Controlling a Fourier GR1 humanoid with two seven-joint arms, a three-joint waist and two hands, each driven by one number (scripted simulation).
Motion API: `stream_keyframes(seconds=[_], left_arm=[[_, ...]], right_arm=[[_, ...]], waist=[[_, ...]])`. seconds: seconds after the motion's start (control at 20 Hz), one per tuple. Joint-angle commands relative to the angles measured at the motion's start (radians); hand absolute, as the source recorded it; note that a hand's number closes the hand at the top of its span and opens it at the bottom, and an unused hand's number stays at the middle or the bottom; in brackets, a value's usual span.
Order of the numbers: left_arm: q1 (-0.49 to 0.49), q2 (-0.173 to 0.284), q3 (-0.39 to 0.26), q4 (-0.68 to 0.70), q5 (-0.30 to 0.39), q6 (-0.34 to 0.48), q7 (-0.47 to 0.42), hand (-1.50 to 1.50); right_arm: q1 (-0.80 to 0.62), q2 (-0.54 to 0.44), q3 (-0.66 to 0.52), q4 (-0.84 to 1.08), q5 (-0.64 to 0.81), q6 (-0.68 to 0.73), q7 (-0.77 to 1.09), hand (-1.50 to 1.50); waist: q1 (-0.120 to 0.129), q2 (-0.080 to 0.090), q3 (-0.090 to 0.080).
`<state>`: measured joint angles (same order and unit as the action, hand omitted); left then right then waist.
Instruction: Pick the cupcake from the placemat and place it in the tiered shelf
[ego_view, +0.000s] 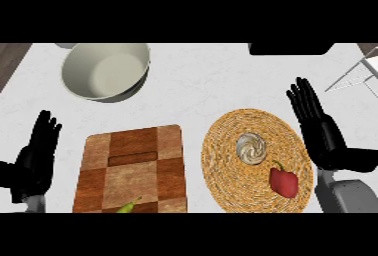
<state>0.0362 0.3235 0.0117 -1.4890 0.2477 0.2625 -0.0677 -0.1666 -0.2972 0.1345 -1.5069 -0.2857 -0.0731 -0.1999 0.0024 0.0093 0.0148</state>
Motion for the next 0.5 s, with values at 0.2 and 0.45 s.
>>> stream_keyframes(seconds=[0.2, 0.45], left_arm=[[0.009, 0.023, -0.042, 0.09, 0.018, -0.046, 0.197, 0.0], [0.012, 0.034, -0.074, 0.084, 0.069, -0.133, 0.287, 0.0]], right_arm=[[0.134, -0.132, -0.205, -0.14, 0.136, -0.216, -0.094, 1.5], [0.32, -0.107, -0.267, -0.001, 0.214, -0.392, 0.057, 1.5]], waist=[[-0.094, -0.02, -0.017], [-0.046, -0.01, -0.015]])
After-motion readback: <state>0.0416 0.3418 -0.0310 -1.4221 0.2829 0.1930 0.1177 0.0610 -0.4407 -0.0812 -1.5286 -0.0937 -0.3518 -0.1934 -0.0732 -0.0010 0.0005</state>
